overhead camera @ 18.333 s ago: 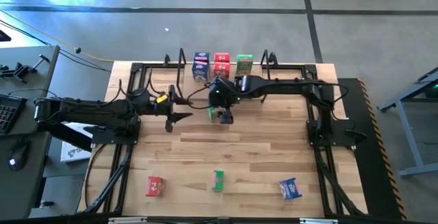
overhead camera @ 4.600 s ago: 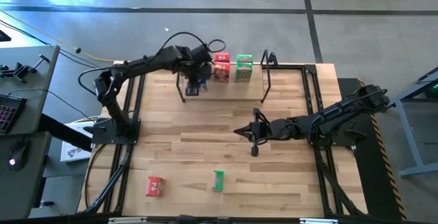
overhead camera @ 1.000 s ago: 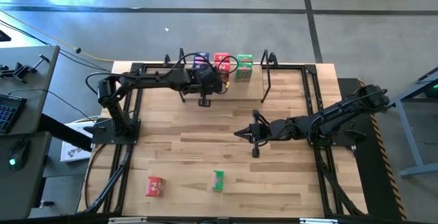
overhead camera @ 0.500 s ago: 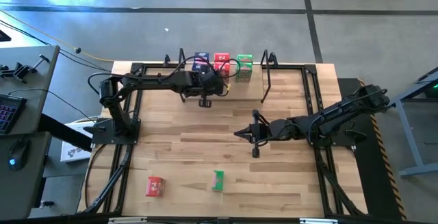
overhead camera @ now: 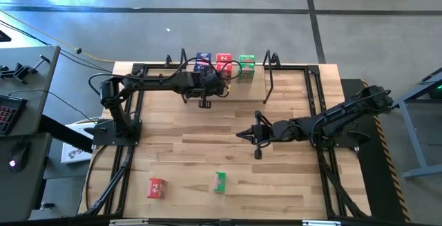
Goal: Stack cereal on shelf
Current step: Put the center blue cereal box on the shelf aligned with the other blue cereal box
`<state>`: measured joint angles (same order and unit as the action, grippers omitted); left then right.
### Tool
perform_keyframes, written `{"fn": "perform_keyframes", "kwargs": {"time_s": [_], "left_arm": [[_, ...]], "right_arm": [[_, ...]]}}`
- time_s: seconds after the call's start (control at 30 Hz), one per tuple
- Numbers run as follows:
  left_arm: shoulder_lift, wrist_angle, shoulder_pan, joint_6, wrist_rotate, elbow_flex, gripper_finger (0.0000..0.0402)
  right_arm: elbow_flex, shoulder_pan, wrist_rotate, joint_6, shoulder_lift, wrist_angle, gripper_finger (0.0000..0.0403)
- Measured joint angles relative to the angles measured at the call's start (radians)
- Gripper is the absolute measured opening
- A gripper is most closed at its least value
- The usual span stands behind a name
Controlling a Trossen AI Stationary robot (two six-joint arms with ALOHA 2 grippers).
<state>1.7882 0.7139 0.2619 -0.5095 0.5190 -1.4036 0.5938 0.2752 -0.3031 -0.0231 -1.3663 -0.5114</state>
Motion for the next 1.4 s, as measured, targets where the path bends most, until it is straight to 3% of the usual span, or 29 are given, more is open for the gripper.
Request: {"fn": "perform_keyframes", "kwargs": {"time_s": [0.27,0.57,0.7,0.83,1.0,1.2,1.4], "left_arm": [[-0.003,-0.05,-0.018,0.067,-0.069,0.0,0.0035],[0.016,-0.059,-0.013,0.054,0.041,0.0,0.0035],[-0.002,0.008,-0.026,0.054,0.045,0.001,0.0035],[-0.063,0.128,-0.05,0.149,0.037,-0.01,0.0035],[-0.094,0.255,-0.055,0.326,-0.063,0.002,0.0035],[-0.091,0.132,-0.013,0.352,-0.039,0.113,0.0035],[-0.091,0.092,0.031,0.377,-0.036,0.131,0.0035]], "right_arm": [[0.0,0.0,0.0,0.0,0.0,0.0,0.0],[0.0,0.0,0.0,0.005,0.0,0.0,0.0],[0.0,0.0,0.0,0.005,0.0,0.003,0.0],[0.0,0.0,0.0,0.005,0.0,0.016,0.0],[0.0,0.0,0.0,0.005,0.0,0.022,0.0],[0.0,0.0,0.0,0.005,0.0,0.022,0.0],[0.0,0.0,0.0,0.005,0.0,0.022,0.0]]}}
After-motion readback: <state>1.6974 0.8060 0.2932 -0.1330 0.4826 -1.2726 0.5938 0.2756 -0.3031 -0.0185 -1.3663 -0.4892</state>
